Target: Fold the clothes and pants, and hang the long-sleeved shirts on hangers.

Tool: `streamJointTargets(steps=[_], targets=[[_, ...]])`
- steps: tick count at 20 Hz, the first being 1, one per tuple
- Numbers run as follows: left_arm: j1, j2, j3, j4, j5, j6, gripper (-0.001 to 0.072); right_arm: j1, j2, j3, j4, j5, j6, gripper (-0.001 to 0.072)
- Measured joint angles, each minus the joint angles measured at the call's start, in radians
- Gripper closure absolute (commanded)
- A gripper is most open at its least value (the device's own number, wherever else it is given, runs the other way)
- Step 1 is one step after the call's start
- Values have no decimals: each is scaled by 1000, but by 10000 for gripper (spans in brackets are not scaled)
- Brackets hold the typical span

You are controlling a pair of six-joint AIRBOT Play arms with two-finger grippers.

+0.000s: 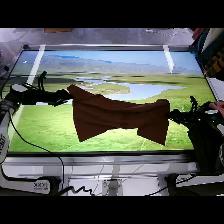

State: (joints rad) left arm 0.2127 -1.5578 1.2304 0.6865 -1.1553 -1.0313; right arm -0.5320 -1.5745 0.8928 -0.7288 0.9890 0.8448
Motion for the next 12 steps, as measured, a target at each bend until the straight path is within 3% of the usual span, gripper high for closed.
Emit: streamJointTargets(steps=[2, 7, 12], targets=[[2, 0, -45, 0, -20, -10, 5, 14, -10, 19, -9, -9, -41, 697], [15, 24, -159, 1, -86, -14, 5, 26, 5, 92, -25, 17, -95, 698], [35, 143, -323, 0, -105, -4, 6, 29, 77, 126, -128, 56, -81, 698]])
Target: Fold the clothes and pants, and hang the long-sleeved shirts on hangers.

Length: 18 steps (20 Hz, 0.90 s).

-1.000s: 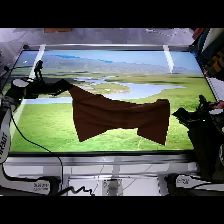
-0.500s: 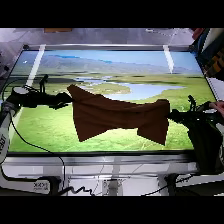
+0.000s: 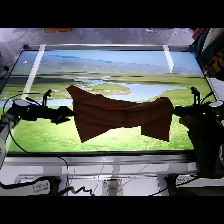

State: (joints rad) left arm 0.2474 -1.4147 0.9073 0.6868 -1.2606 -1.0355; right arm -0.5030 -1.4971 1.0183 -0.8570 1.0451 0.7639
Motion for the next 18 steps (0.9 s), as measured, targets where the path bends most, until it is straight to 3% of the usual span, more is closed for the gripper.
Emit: streamJointTargets(steps=[3, 5, 13, 14, 16, 17, 18], targets=[[1, 61, -129, 0, 10, 6, 14, 1, 21, 6, -8, 6, 7, 698], [1, 79, -207, -1, 23, 15, 136, 1, 27, 7, -6, 8, 10, 698], [-80, 86, -383, -49, 156, 48, 150, 1, 34, 8, -3, 48, 13, 698], [-106, 81, -388, -55, 173, 50, 217, 1, 34, 8, -2, 54, 13, 698], [-160, 68, -395, -53, 227, 52, 624, 1, 34, 8, -2, 64, 13, 698], [-180, 64, -397, -42, 256, 55, 695, 1, 34, 8, -2, 72, 13, 698], [-193, 62, -394, -42, 266, 56, 696, 1, 34, 8, -2, 79, 13, 698]])
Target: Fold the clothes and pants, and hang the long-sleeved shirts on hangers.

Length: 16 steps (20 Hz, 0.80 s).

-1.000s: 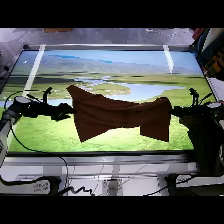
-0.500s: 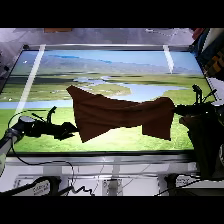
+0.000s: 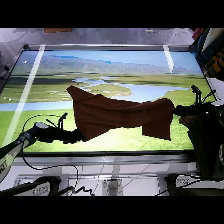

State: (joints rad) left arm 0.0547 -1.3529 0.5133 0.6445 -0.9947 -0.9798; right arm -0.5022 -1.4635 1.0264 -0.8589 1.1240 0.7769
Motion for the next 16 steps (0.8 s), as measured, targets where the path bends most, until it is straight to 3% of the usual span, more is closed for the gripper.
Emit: streamJointTargets(steps=[4, 8, 13, 16], targets=[[12, 3, 75, 21, 47, 0, 696, 0, 24, 3, 0, 25, 0, 699], [96, 75, 272, 12, -35, 0, 696, 0, 136, 37, -2, 33, 0, 699], [234, 279, 579, -17, -90, 0, 696, 0, 394, 123, 21, 33, 0, 699], [303, 444, 691, -44, -41, 0, 696, 0, 575, 189, 61, 26, 0, 699]])
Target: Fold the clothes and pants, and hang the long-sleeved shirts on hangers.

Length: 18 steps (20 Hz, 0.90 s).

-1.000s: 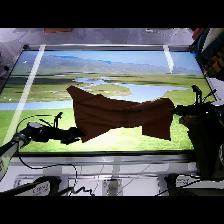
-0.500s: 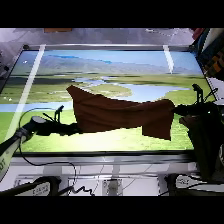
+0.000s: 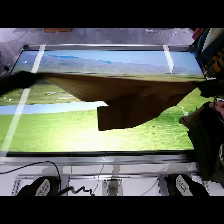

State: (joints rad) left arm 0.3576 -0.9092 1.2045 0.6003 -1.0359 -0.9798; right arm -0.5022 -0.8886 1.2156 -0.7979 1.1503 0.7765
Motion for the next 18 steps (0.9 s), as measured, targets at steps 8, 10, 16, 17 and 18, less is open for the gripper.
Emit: streamJointTargets(steps=[8, 10, 16, 17, 18], targets=[[75, 410, 64, -8, 368, 0, 697, 0, 383, 246, 34, -150, -1, 702], [79, 467, 68, 5, 447, 0, 698, -1, 411, 300, 20, -177, 15, 702], [79, 407, 68, 18, 489, -53, 699, -2, 325, 359, -15, -161, 188, 703], [74, 359, 68, 10, 457, -61, 698, -2, 276, 362, -8, -136, 214, 703], [64, 306, 68, 3, 412, -65, 698, -2, 223, 364, 3, -105, 233, 703]])
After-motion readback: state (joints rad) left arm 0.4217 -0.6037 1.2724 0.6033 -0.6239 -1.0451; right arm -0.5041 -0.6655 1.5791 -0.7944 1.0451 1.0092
